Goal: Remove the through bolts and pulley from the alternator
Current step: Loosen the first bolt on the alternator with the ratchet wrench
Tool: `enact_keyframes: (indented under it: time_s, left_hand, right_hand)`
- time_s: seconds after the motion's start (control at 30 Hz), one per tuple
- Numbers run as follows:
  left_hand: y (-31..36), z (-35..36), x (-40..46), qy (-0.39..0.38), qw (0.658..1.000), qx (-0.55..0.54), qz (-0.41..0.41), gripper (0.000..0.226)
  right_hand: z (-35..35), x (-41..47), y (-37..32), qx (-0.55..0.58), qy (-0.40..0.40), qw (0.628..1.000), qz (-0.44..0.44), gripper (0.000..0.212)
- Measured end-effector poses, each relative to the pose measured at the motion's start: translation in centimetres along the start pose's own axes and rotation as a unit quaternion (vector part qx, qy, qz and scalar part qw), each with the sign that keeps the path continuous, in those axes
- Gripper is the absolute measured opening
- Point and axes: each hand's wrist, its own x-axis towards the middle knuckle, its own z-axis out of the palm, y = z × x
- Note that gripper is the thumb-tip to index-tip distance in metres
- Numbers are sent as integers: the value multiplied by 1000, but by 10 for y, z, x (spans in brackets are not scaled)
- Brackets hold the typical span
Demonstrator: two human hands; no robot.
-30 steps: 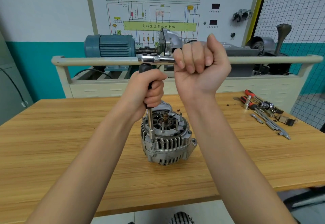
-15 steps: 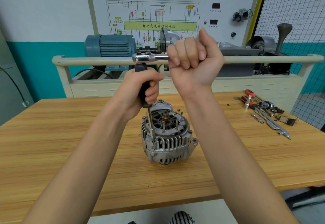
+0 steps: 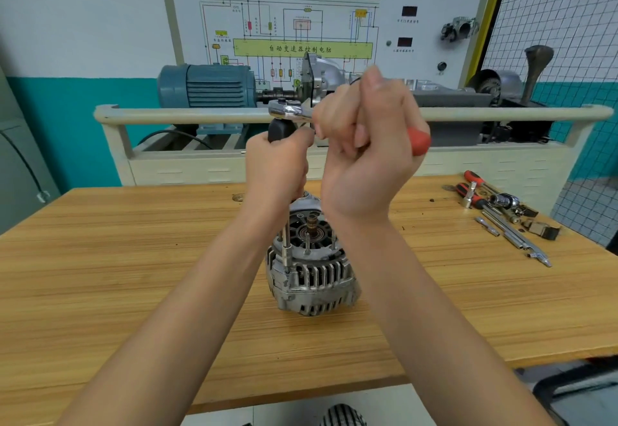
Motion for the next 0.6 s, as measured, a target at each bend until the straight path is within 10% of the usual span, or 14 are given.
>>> enact_keyframes:
  time_s: [0.47, 0.6]
  left_hand:
    - [14, -21, 4, -273, 960, -63, -26, 39]
    - [12, -16, 5, -207, 977, -29, -34, 51]
  right_hand:
    - [-37, 38, 6, 328, 118, 900, 262, 48]
    - [-33, 29, 0, 270, 114, 932, 214, 46]
